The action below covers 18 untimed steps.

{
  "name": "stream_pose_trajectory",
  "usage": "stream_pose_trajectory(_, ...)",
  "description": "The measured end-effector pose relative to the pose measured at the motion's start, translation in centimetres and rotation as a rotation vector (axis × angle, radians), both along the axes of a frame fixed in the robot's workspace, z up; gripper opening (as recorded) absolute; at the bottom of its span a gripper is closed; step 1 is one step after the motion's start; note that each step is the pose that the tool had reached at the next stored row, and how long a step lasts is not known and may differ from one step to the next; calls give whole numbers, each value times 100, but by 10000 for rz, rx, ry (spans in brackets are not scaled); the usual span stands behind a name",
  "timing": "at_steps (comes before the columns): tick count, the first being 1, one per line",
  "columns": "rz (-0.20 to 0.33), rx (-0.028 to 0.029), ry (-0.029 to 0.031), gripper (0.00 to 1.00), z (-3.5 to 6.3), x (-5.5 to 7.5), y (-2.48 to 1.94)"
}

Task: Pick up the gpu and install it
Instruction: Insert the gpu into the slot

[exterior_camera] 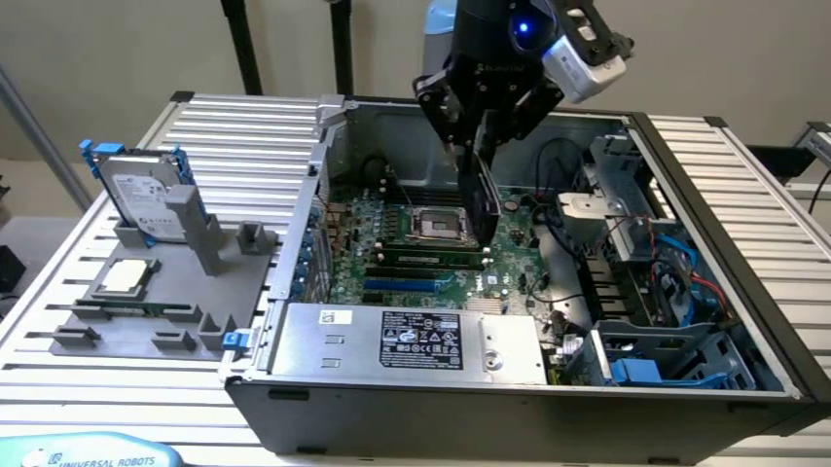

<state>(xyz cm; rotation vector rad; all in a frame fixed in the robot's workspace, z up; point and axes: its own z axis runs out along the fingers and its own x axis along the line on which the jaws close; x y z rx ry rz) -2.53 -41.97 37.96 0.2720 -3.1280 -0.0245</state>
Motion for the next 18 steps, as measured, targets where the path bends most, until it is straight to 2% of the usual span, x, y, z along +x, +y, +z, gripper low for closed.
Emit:
stream_pose_trajectory(9, 1641, 0, -1, 27, -62, 0, 0)
stream_pose_trajectory(18, 3281, 35, -17, 27, -139, 0, 0)
